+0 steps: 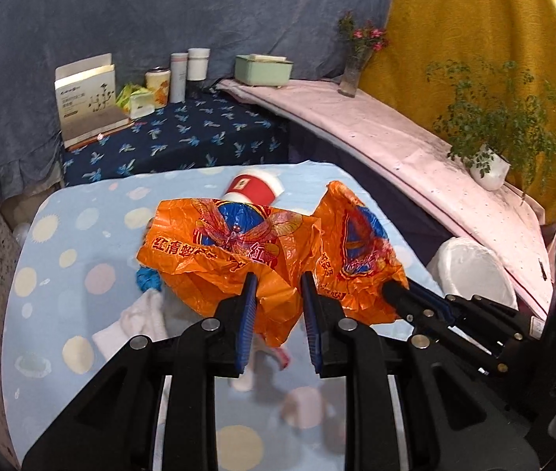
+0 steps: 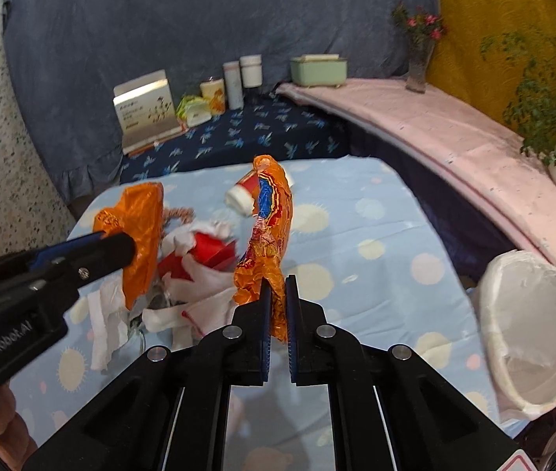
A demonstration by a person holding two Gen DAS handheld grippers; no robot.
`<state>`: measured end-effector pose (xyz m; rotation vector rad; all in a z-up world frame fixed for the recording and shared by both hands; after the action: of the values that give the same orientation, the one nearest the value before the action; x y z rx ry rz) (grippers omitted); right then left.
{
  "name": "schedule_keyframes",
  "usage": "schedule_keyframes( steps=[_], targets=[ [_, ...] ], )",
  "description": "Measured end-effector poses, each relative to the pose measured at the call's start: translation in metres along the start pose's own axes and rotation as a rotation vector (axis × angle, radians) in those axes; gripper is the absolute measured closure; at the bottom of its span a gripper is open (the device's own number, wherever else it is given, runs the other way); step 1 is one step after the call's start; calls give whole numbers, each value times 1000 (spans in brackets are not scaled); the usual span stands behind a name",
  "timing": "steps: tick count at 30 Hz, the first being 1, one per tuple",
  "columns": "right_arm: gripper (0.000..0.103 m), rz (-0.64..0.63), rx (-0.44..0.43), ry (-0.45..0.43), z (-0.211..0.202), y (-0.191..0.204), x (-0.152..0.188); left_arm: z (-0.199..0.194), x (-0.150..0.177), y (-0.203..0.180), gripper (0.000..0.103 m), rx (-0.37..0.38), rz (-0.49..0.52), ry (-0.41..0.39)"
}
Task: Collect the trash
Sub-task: 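Lift both orange bags and carry them over the trash bin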
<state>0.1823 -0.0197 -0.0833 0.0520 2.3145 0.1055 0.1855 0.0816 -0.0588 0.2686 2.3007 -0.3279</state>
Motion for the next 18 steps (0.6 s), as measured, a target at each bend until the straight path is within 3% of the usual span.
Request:
schedule_keyframes(
  steps=[9, 18],
  targets=[
    [97, 73, 57, -112, -57, -58, -21, -13, -17, -69, 81, 58, 87, -44],
    [97, 140, 141, -176, -97, -118, -21, -17, -23, -135, 81, 125, 173, -56]
  ],
)
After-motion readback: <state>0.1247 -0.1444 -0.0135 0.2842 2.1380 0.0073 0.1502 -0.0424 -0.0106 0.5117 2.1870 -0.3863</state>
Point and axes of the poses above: each gripper's, at about its wrist camera, not at the fingertips, and z roughly the way its jaws point, y to its left, x to its underside, the point moved 8 cm from there along z, roughly the way its jaws point, and after that the axes turned 3 degrees about z, right-handed, at the moved point
